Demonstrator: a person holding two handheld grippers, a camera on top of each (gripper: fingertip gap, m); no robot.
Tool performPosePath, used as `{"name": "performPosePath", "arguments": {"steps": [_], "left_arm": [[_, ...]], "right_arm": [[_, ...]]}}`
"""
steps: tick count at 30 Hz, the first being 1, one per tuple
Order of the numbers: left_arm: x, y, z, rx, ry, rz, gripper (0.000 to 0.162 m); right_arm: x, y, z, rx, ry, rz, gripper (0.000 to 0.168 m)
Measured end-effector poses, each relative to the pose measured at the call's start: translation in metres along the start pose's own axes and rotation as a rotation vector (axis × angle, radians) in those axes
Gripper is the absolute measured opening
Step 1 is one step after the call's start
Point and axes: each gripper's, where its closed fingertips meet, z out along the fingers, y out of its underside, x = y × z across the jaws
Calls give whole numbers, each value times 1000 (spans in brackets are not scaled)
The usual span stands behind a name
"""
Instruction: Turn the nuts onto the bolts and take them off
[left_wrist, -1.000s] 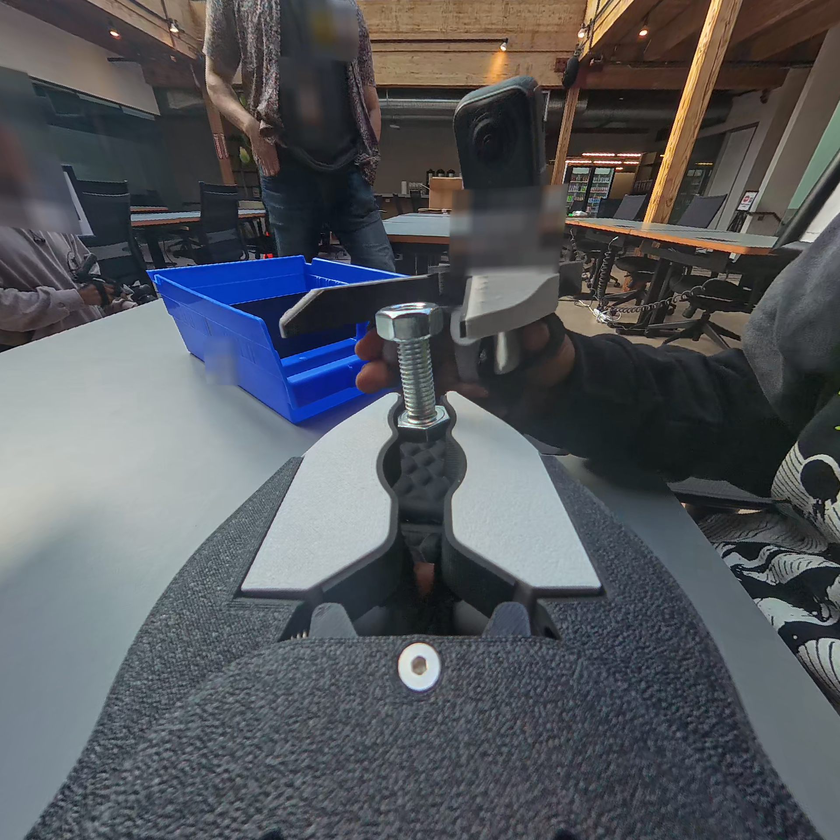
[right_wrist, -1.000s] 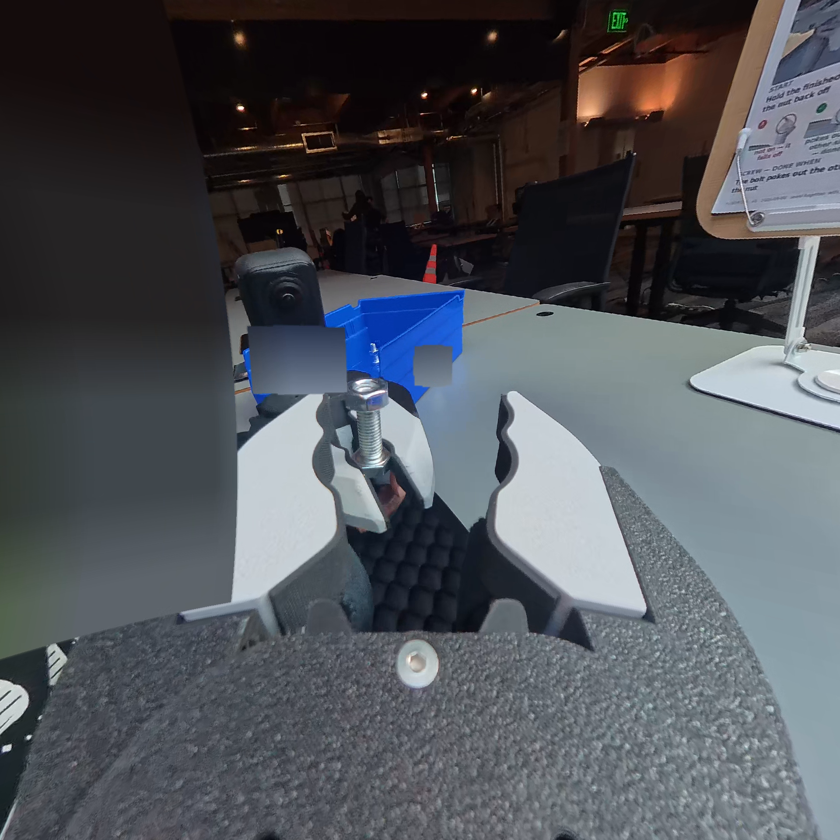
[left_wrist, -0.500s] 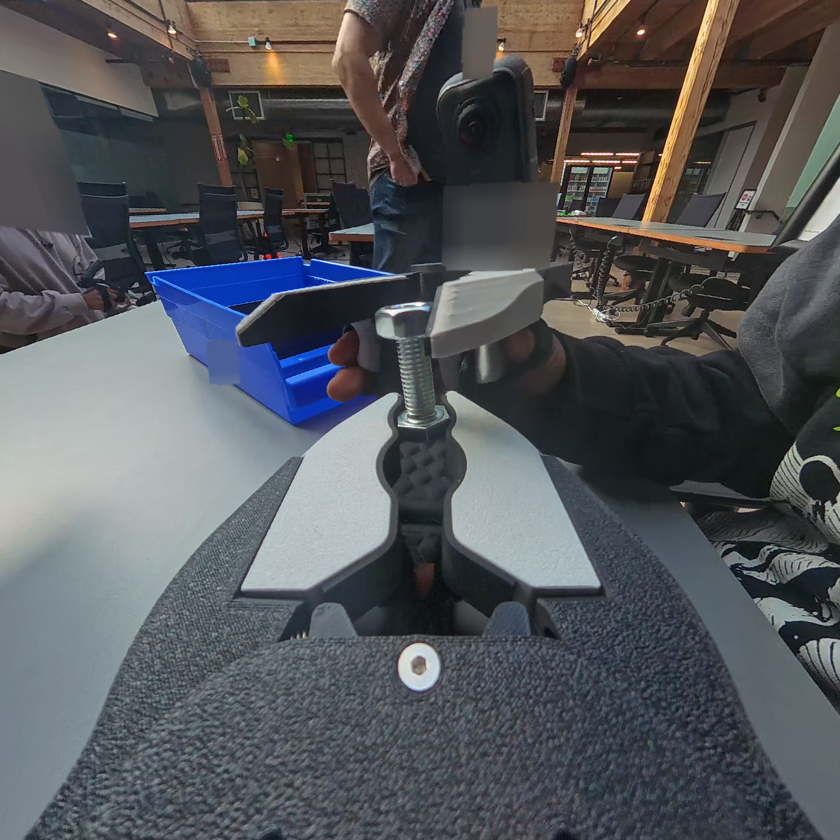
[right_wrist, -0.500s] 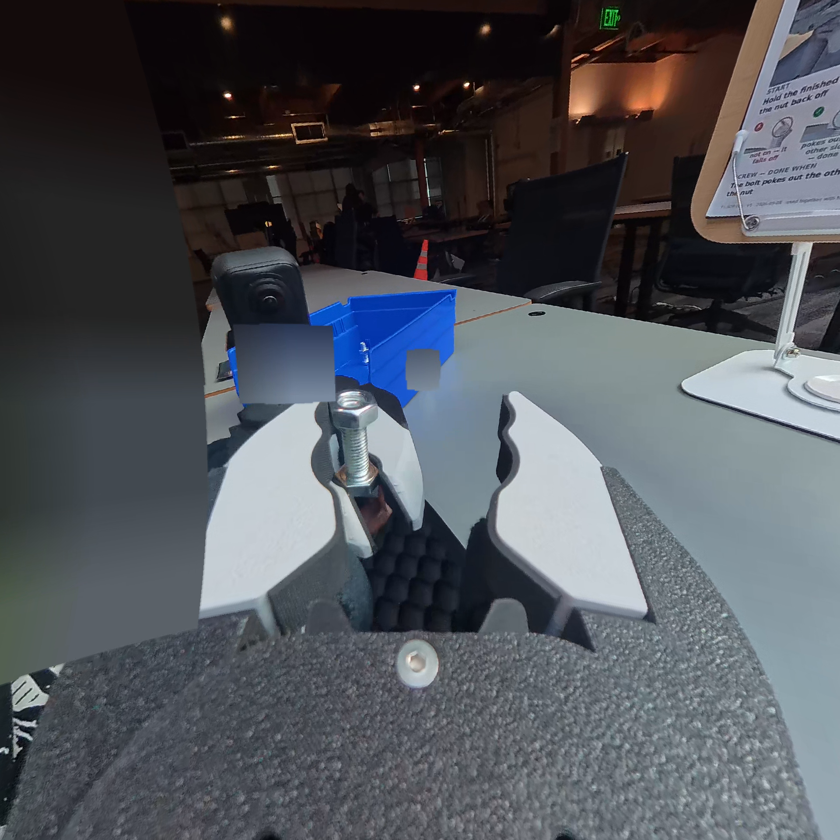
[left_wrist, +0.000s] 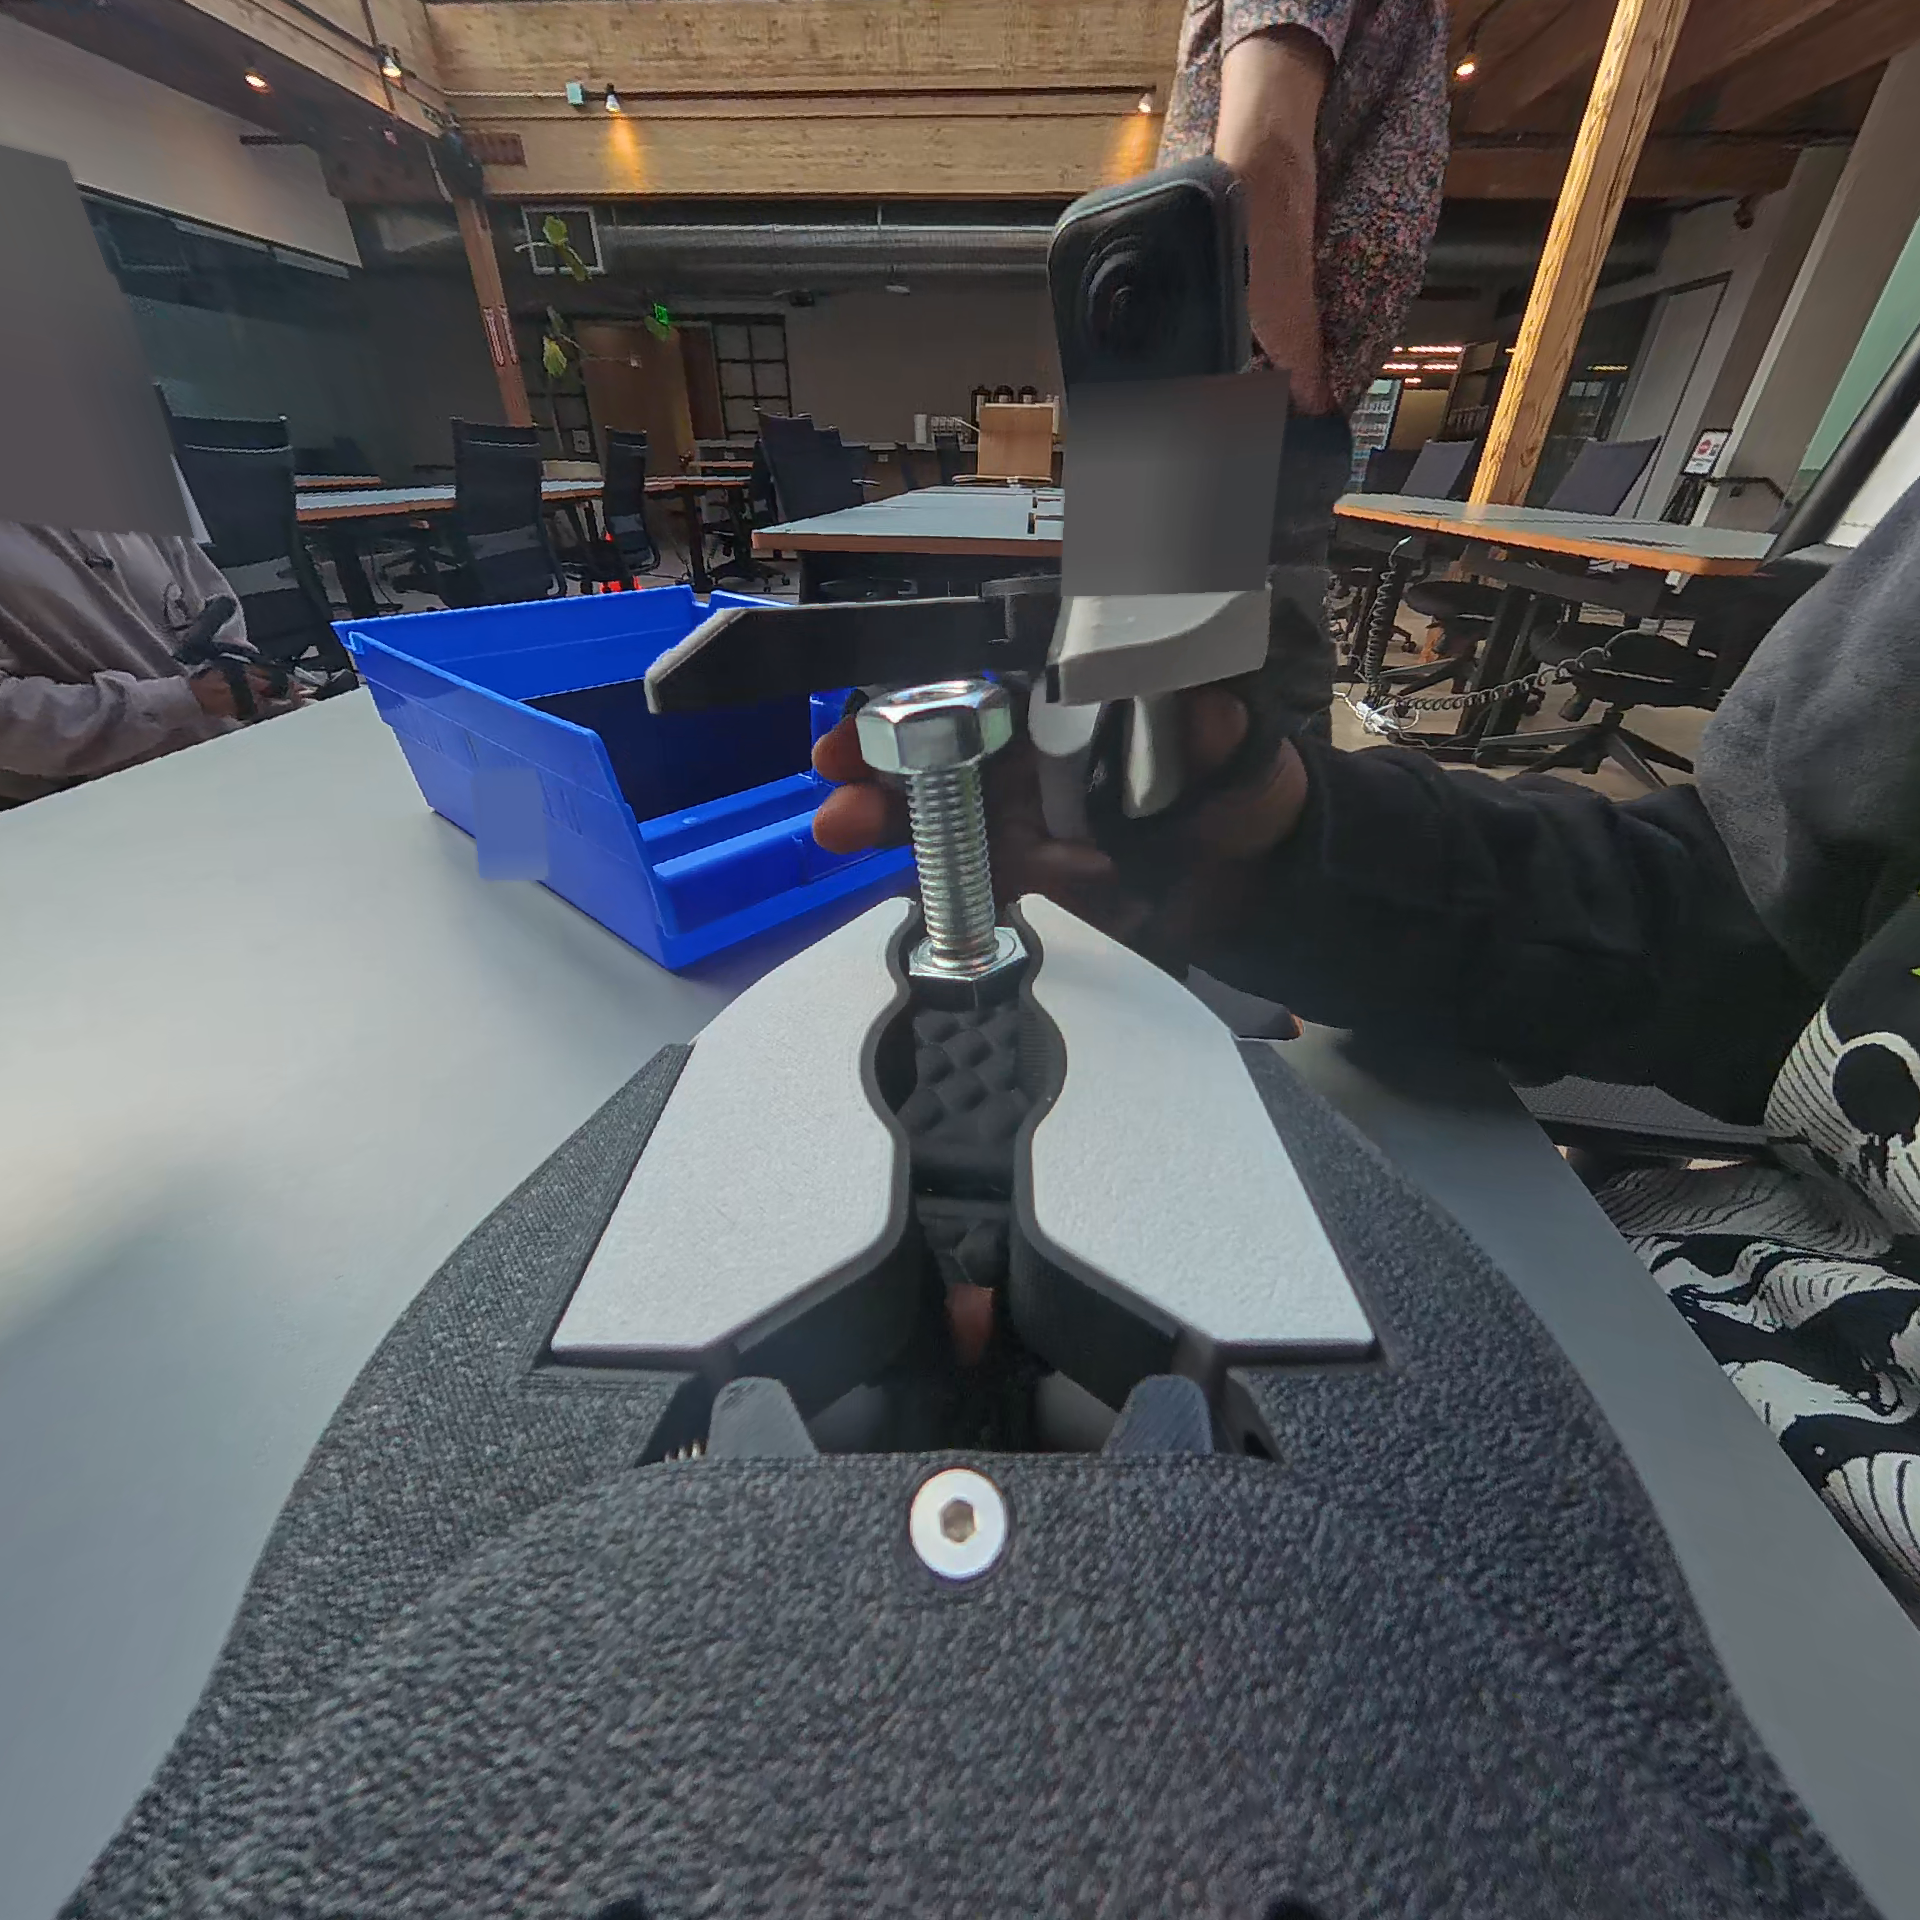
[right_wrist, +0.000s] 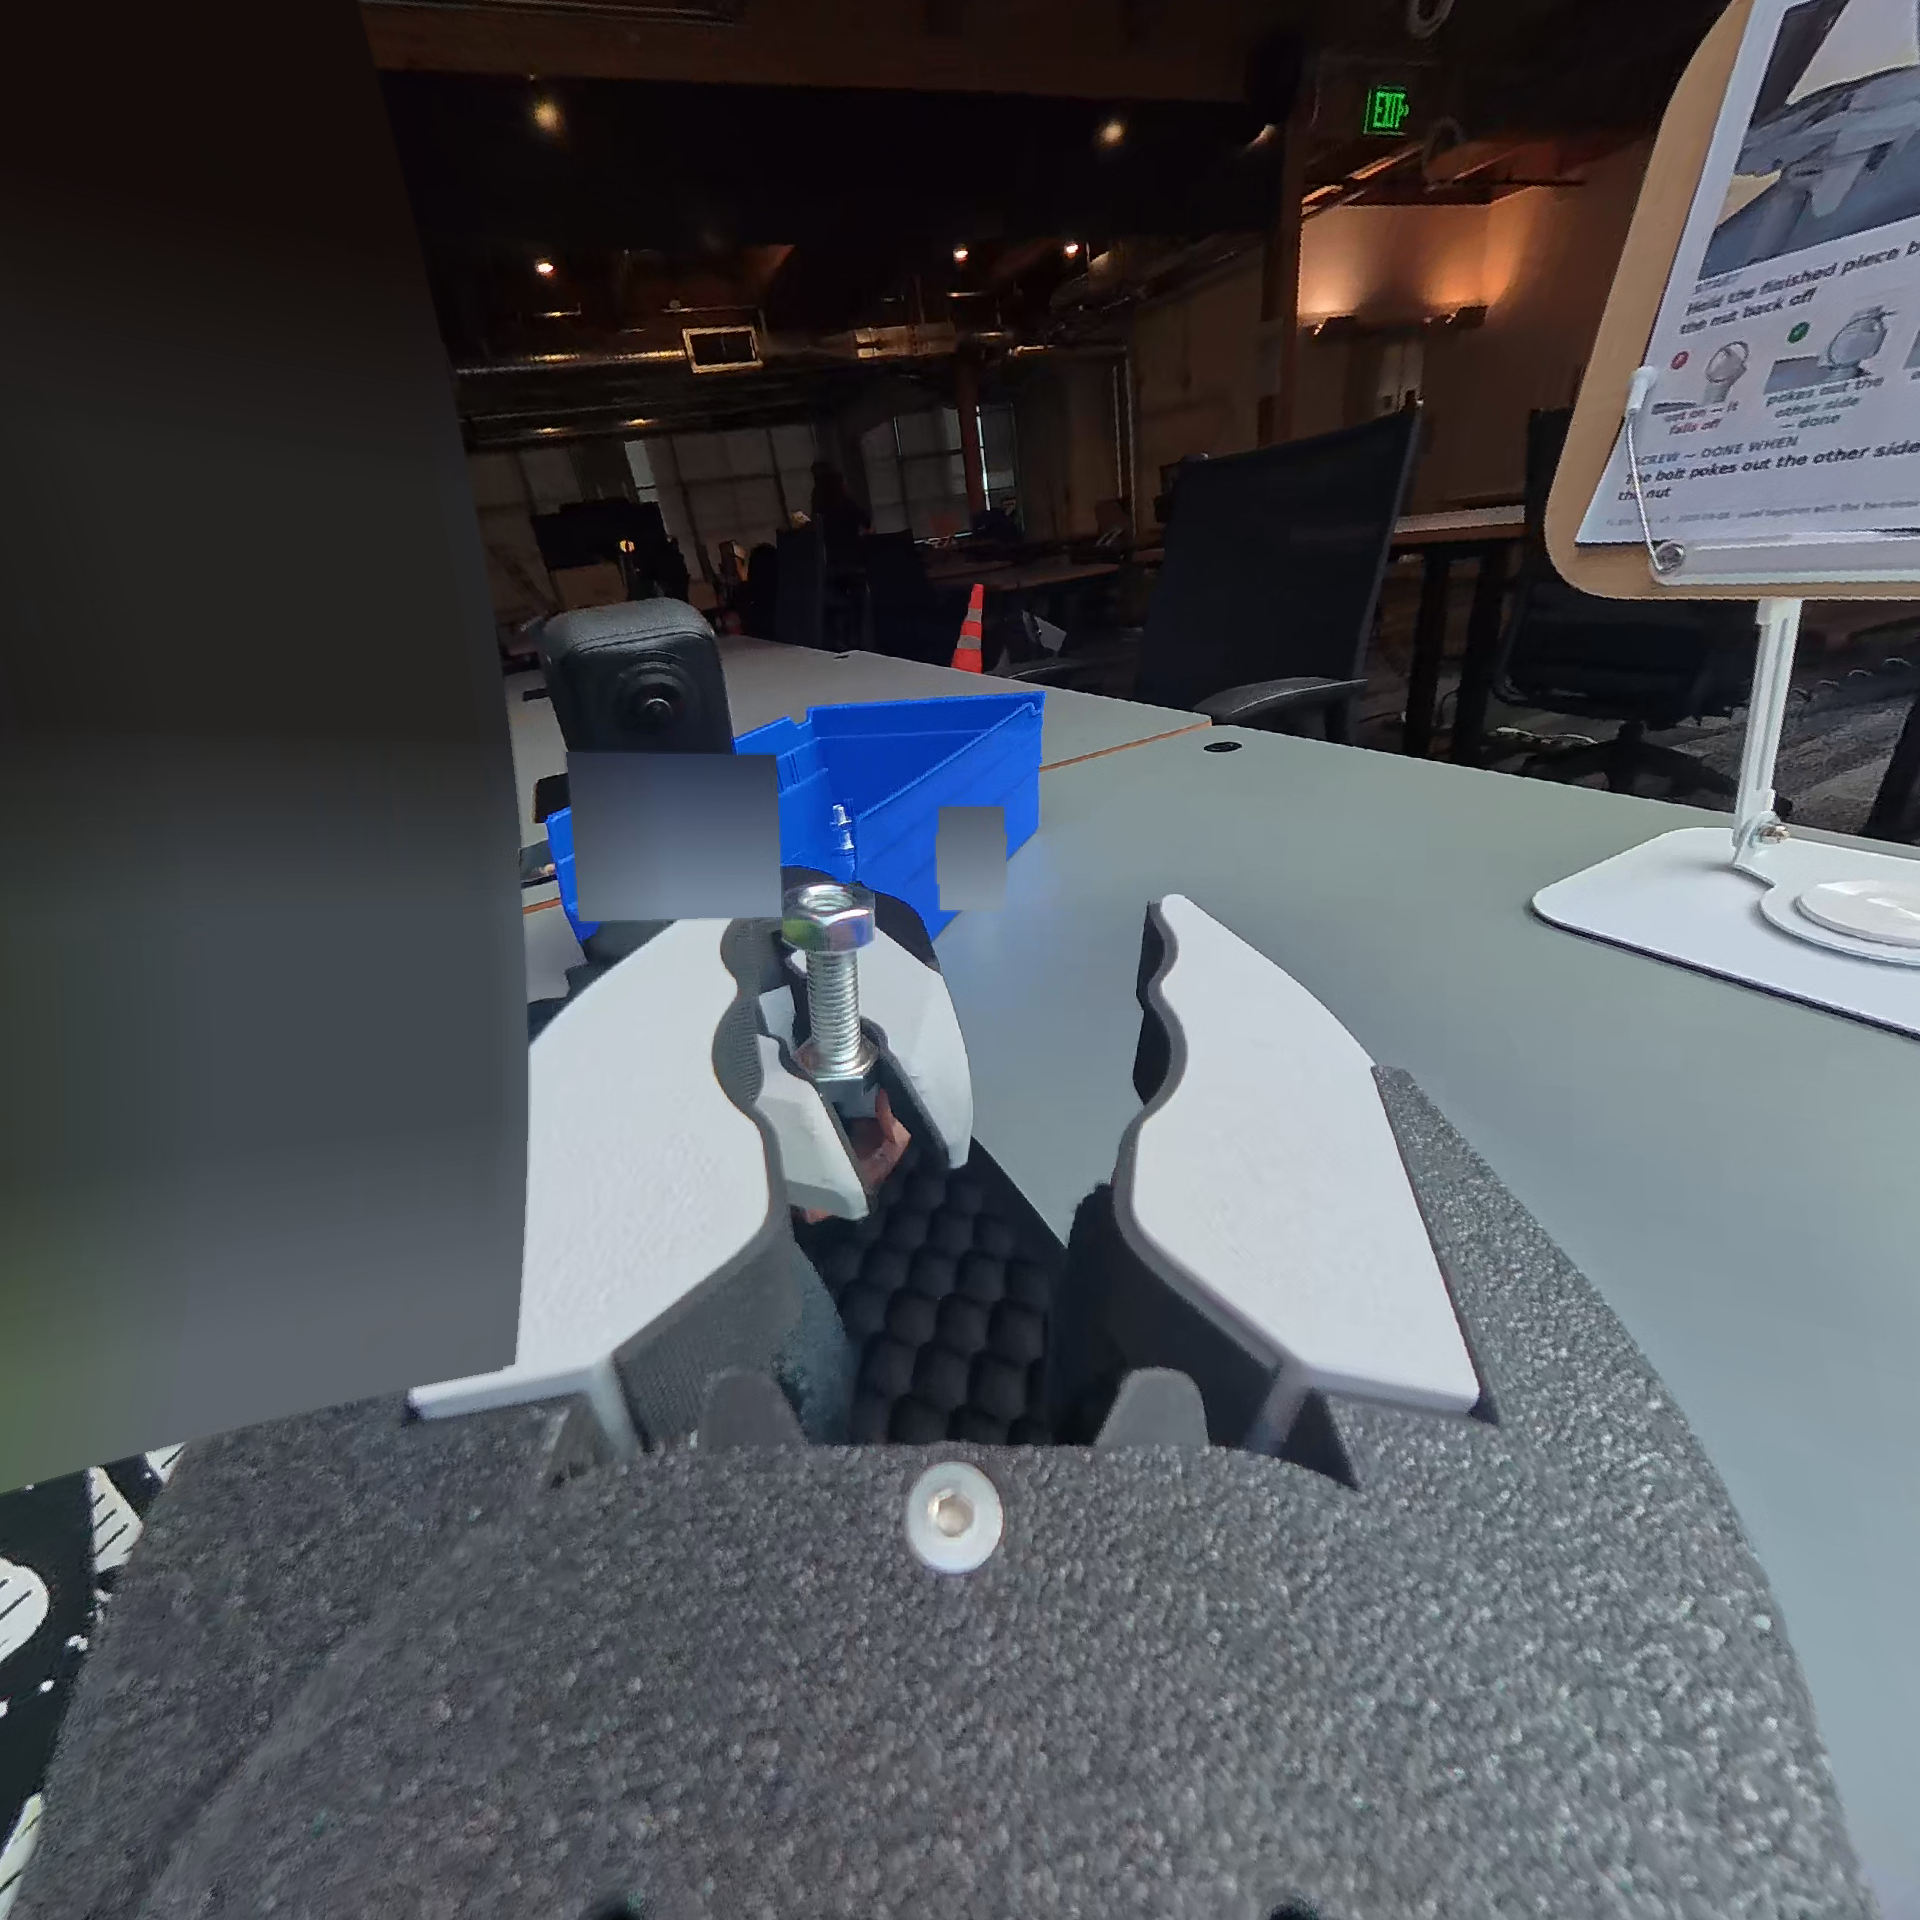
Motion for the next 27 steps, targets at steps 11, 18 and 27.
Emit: {"name": "performPosePath", "arguments": {"steps": [11,18,27], "left_arm": [[1,0,0,0,3,4,14],[1,-1,1,3,4,2,14],[2,-1,1,0,5,6,14]], "right_arm": [[-1,6,22,-32,-8,-8,72],[5,5,0,-23,21,-5,71],[-3,5,6,-31,-11,-13,73]]}}
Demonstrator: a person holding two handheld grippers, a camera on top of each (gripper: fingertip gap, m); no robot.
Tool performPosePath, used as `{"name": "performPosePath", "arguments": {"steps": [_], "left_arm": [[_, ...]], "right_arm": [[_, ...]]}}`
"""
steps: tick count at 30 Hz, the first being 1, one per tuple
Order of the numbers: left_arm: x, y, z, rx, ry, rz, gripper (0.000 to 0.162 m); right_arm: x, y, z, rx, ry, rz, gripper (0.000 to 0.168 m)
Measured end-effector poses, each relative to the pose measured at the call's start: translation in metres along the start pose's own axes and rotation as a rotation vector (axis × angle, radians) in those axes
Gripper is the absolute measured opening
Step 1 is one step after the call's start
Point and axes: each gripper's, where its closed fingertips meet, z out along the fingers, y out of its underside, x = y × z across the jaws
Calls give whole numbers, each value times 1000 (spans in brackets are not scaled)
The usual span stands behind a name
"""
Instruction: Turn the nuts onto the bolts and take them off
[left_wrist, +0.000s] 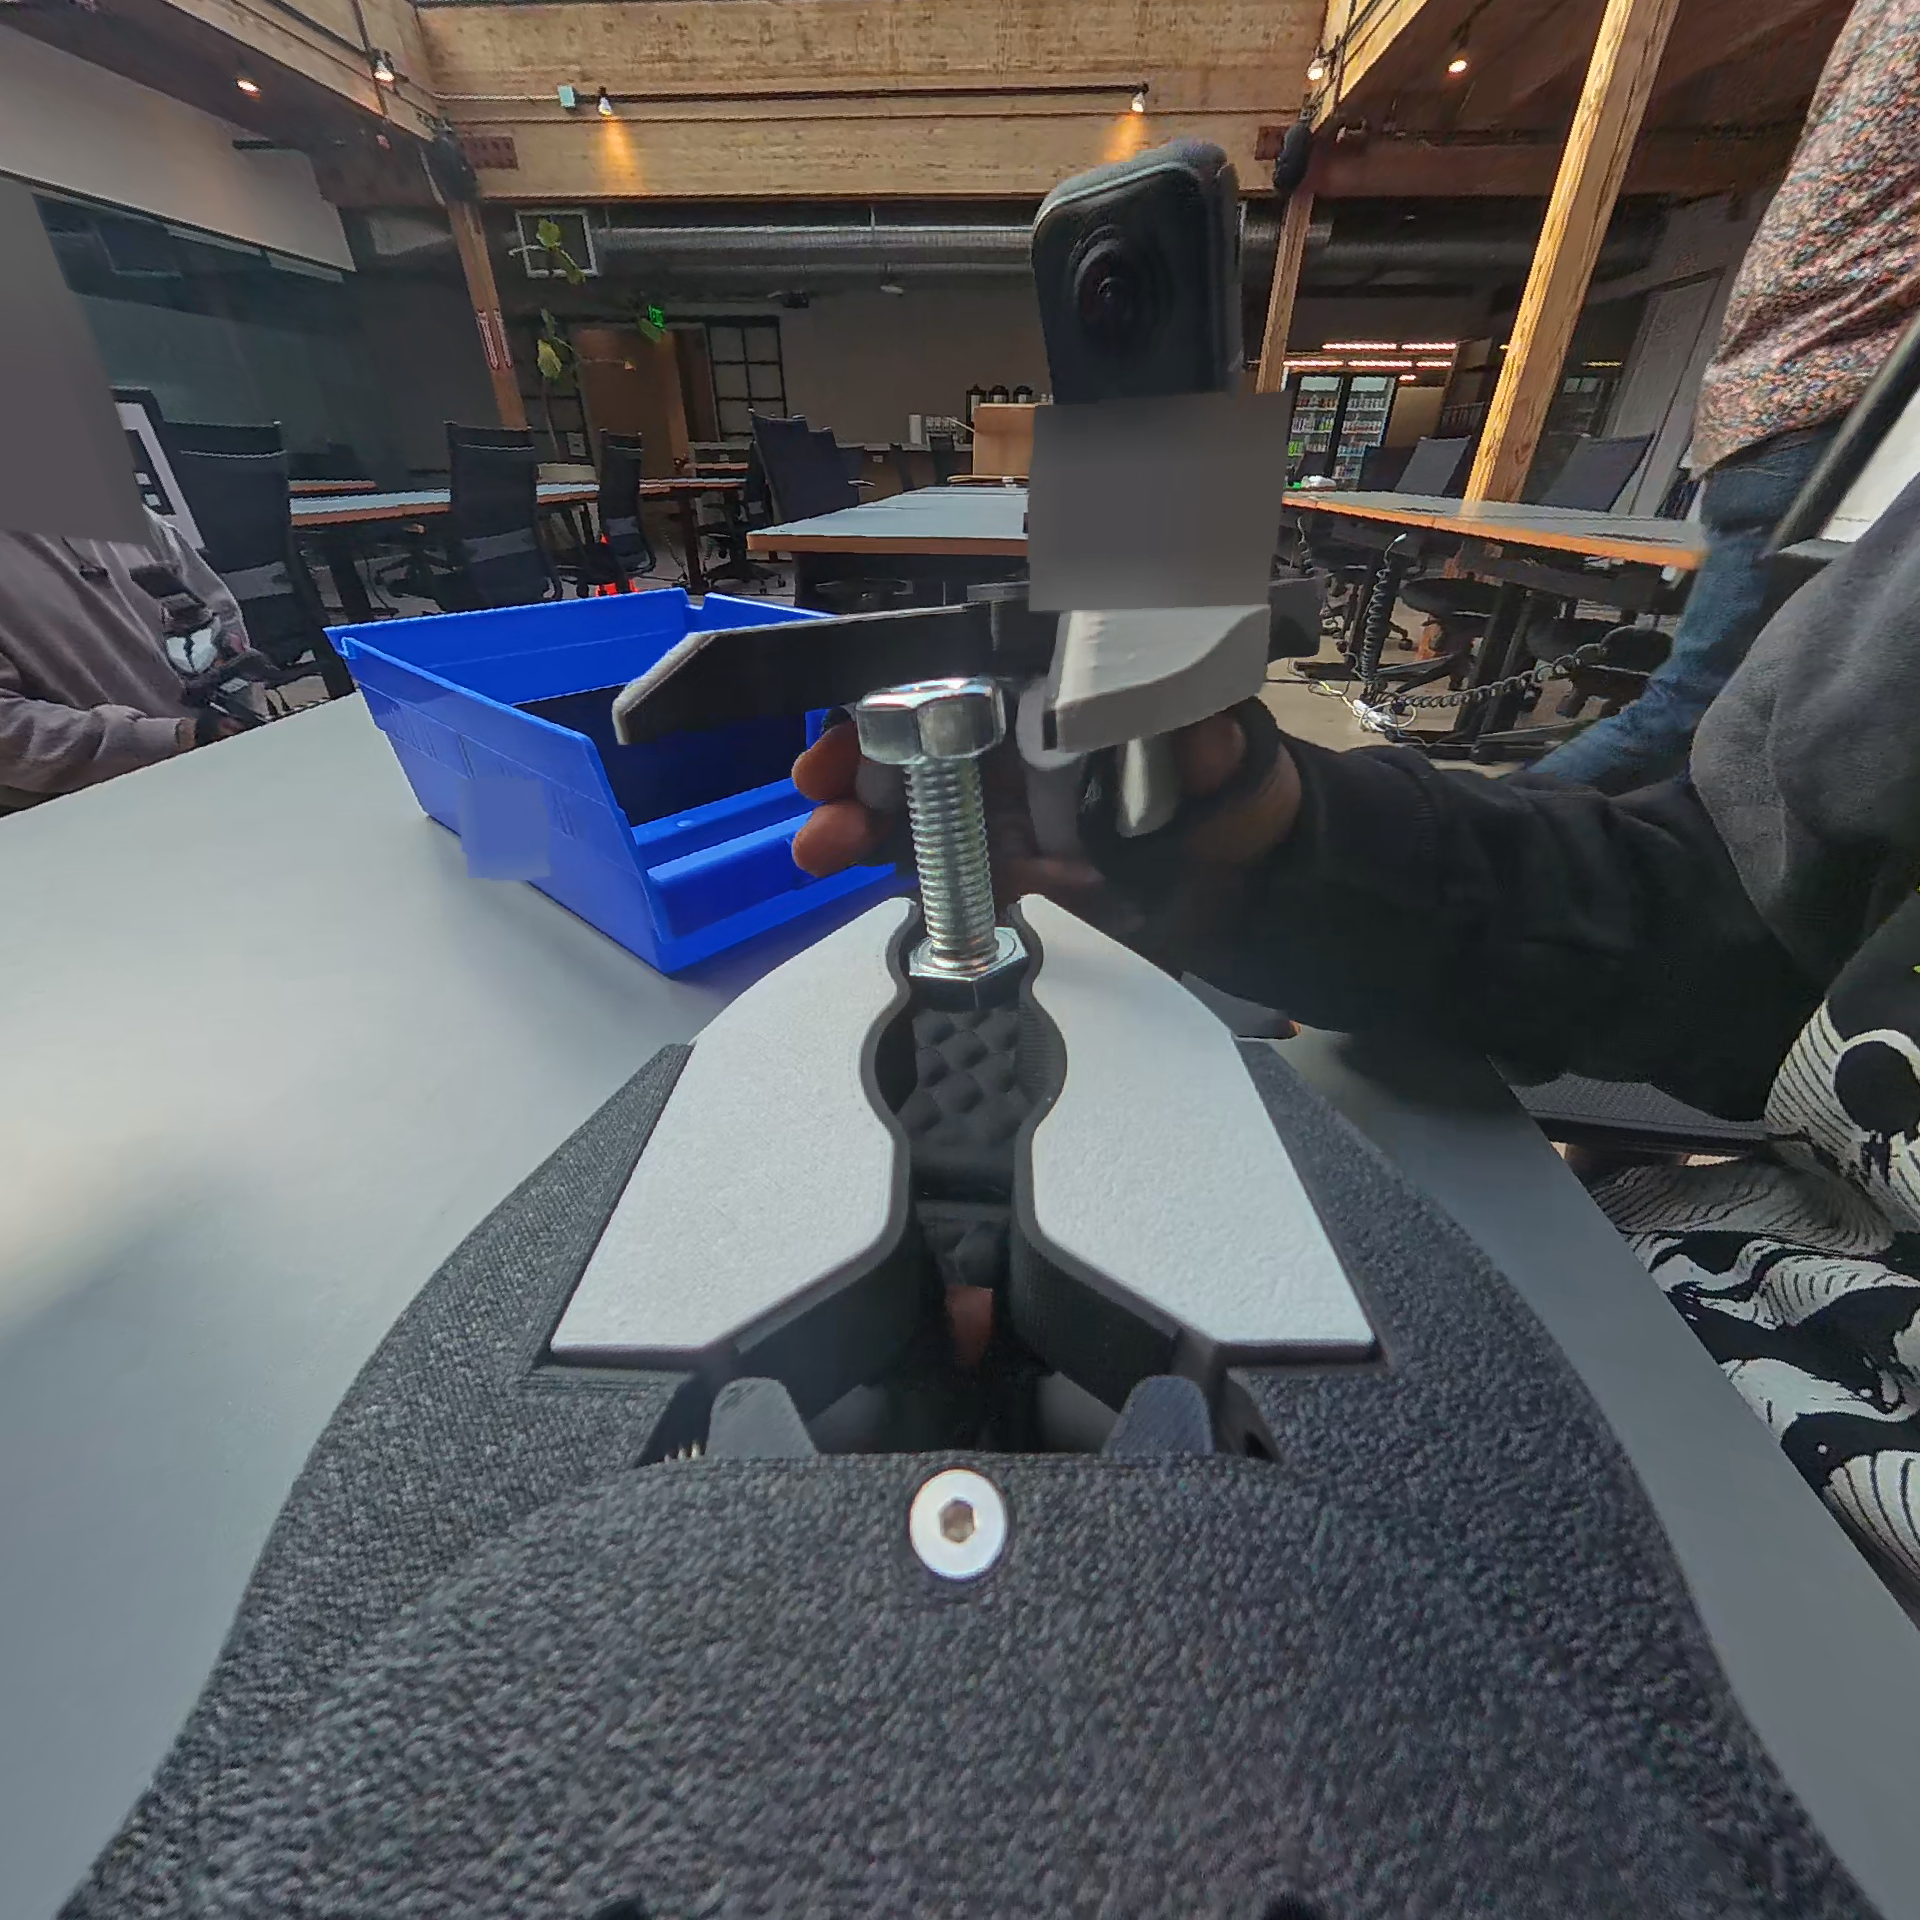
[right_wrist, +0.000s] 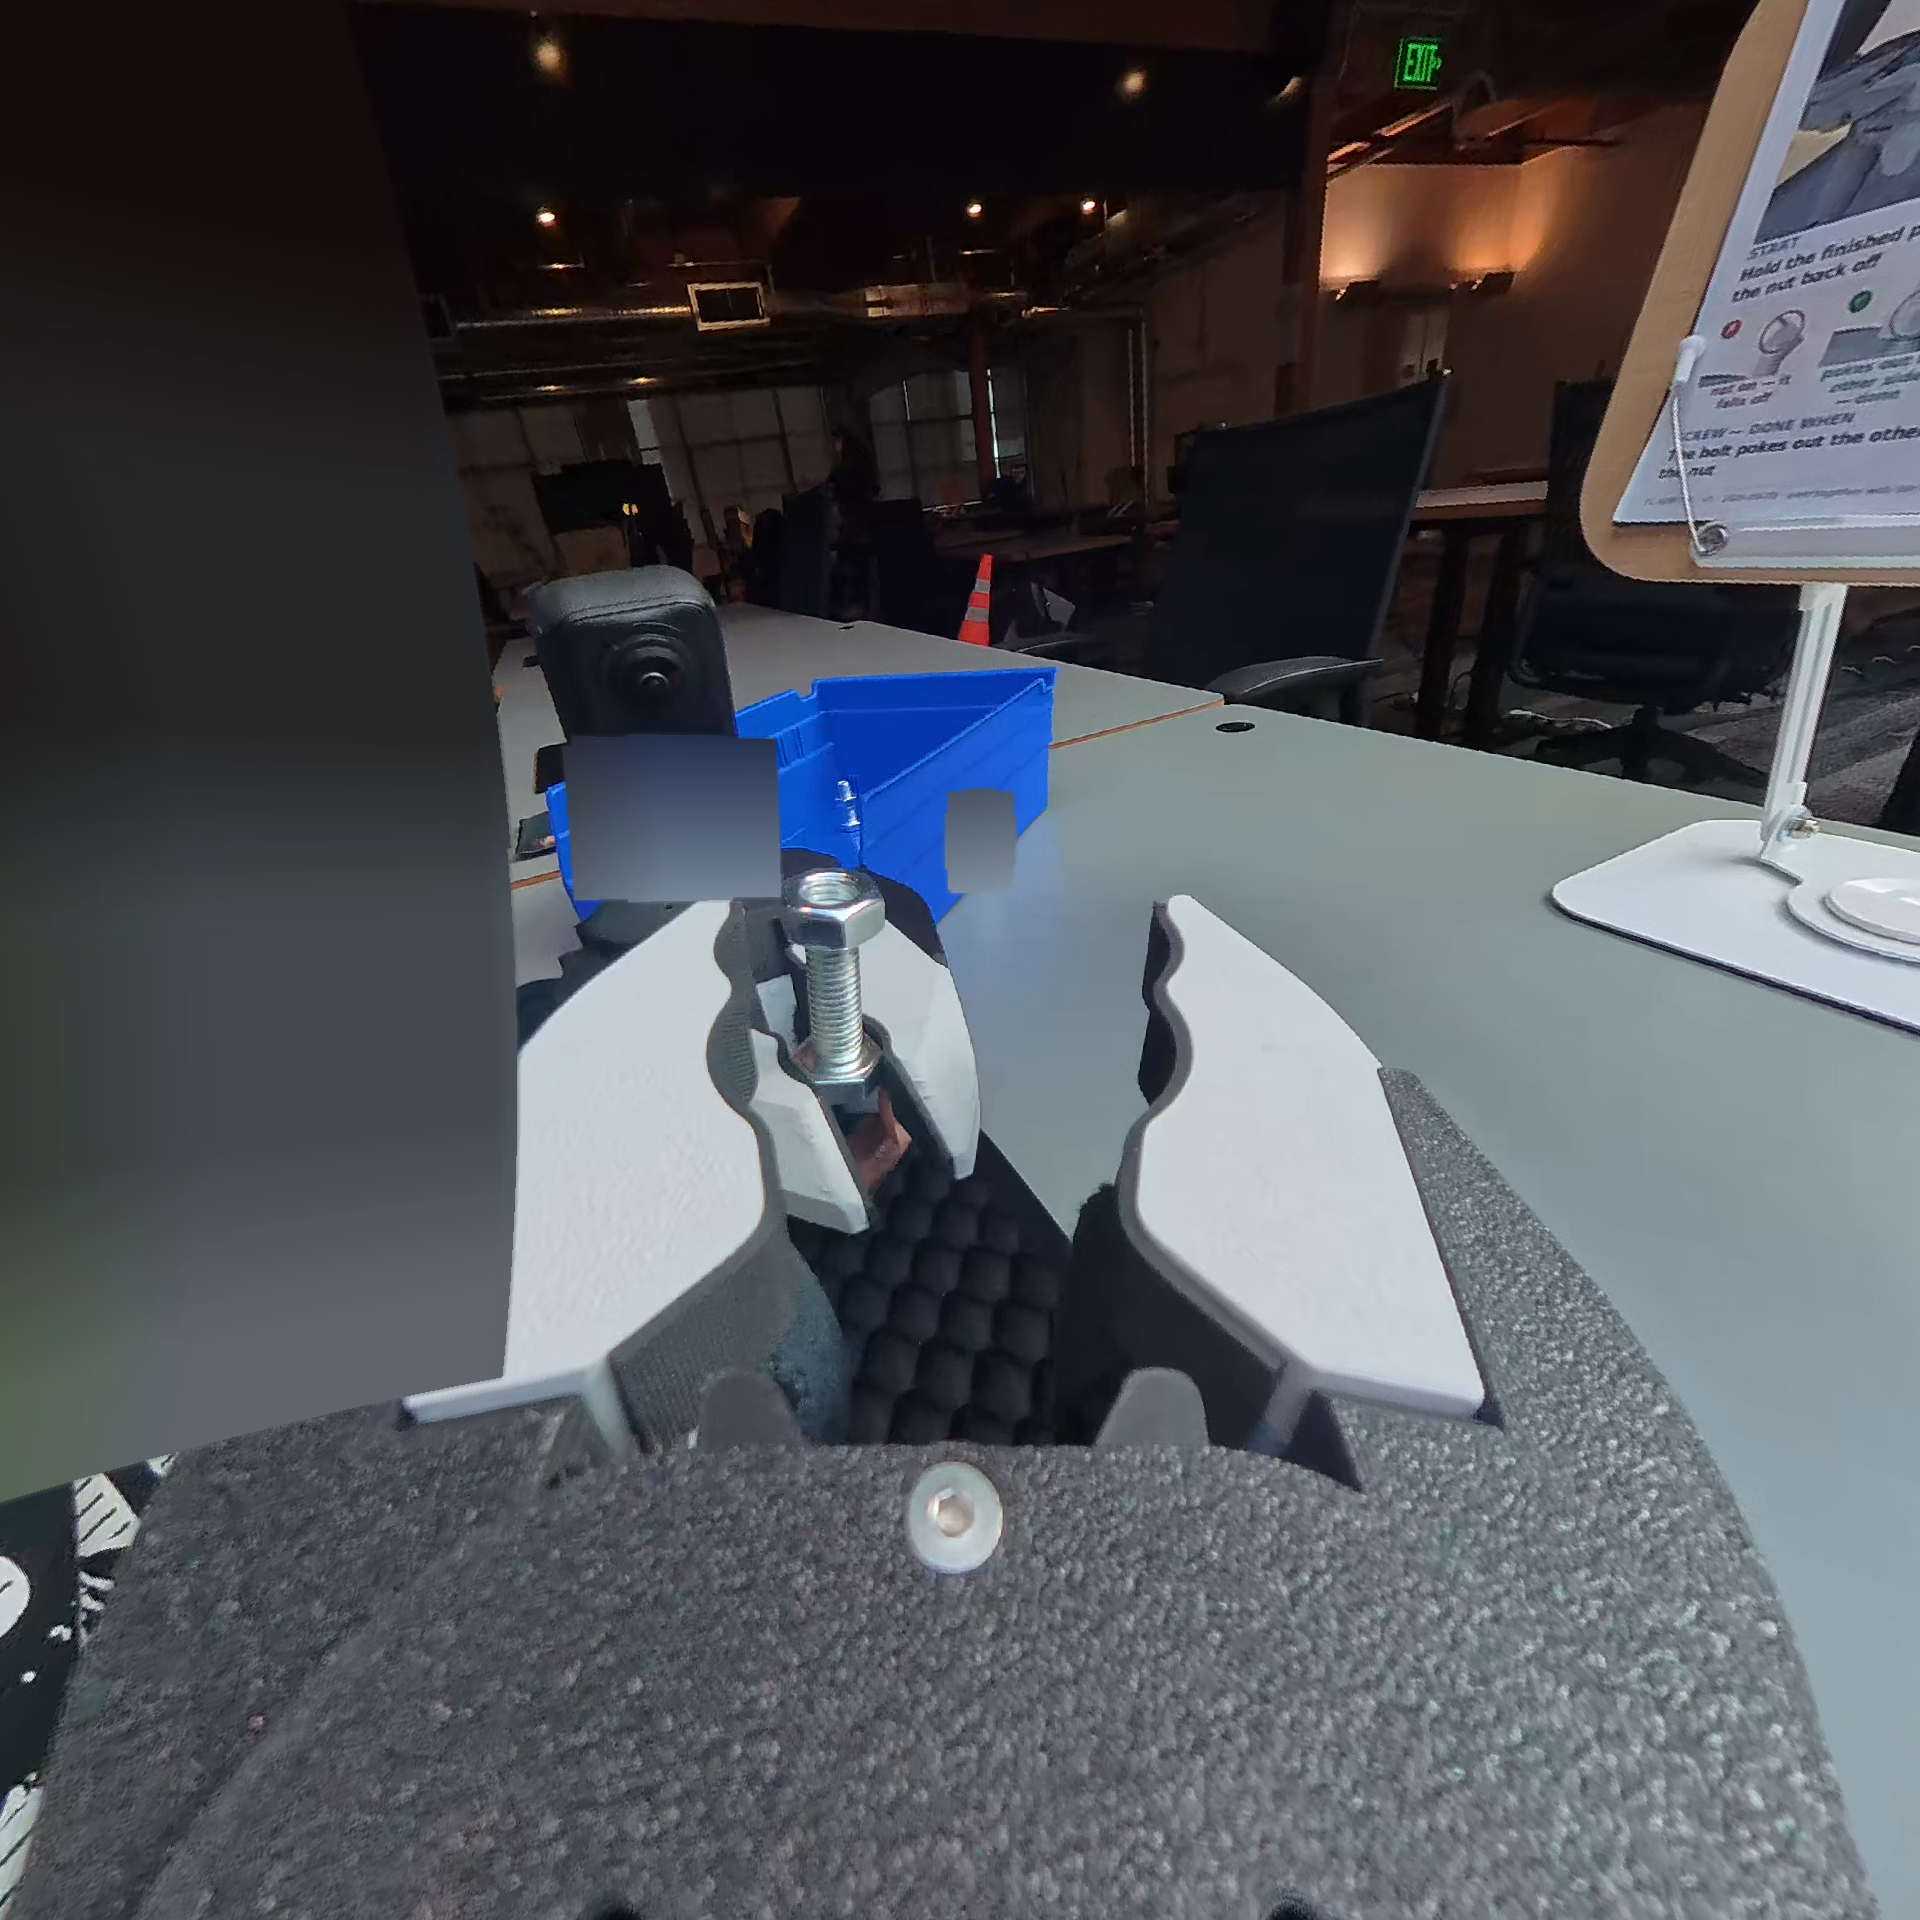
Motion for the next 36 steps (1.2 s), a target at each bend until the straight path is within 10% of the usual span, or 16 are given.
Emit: {"name": "performPosePath", "arguments": {"steps": [25,36], "left_arm": [[0,-1,0,9,5,-7,14],[-1,0,-1,0,1,-10,14]], "right_arm": [[9,-1,-15,-35,10,-34,68],[17,4,-30,-740,-280,-289,46]]}}
